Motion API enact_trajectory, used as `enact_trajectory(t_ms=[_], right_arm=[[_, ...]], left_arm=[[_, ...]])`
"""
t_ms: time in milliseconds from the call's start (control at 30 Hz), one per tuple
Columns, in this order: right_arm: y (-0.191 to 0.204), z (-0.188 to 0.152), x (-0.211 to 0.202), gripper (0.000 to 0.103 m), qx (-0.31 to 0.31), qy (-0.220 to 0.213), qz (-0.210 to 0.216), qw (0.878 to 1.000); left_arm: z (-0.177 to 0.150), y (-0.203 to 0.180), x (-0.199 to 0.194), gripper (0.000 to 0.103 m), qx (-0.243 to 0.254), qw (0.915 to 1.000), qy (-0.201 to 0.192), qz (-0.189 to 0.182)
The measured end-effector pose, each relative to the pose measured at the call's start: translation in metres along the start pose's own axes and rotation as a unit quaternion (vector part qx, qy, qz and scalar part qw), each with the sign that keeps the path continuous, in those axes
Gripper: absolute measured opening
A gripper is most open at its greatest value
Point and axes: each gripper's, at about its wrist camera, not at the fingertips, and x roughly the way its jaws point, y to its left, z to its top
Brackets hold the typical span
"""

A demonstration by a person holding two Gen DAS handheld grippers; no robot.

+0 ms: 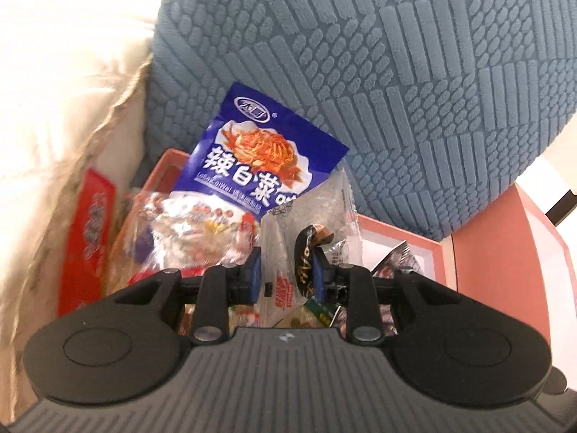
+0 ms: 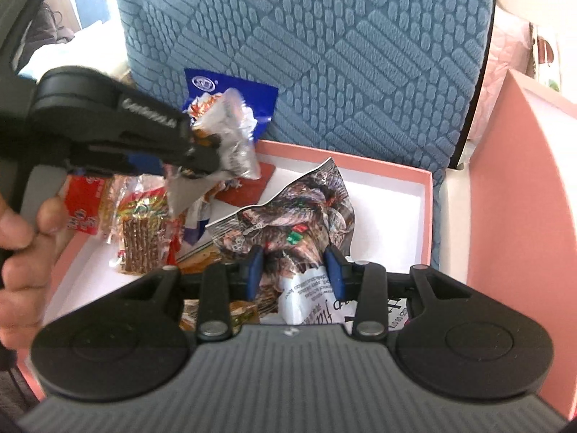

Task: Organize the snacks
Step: 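Close the left gripper on the clear fish pack while the right gripper grasps the fish-print foil bag, then lift both held snacks and carry them over the empty pink box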

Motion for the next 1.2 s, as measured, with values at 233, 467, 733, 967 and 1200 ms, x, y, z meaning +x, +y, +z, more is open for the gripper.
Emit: enact_trajectory(t_ms=[233, 467, 733, 967, 1200], right_arm=[[-0.004, -0.005, -0.017, 0.040, 0.019, -0.018, -0.008, 1.000], [0.003, -0.004, -0.036, 0.040, 0.027, -0.037, -0.005, 0.999], [0.020, -0.005, -0.054, 0.040, -0.003, -0.073, -0.025, 0.997], [0.020, -0.014, -0.073, 0.040, 0.002, -0.088, -0.028, 0.996], [0.022, -0.019, -0.091, 0.040, 0.002, -0.094, -0.029, 0.995]], left_arm=[[-0.023, -0.002, -0.024, 0.032, -0.010, 0.9998, -0.017, 0.008], [-0.029, -0.002, -0.038, 0.032, -0.018, 0.9994, -0.028, 0.007], [-0.036, -0.003, -0.053, 0.032, -0.014, 0.9991, -0.039, 0.010], [-0.047, -0.008, -0.075, 0.032, -0.009, 0.9976, -0.068, 0.014], [-0.064, -0.012, -0.096, 0.032, -0.007, 0.9978, -0.065, 0.007]])
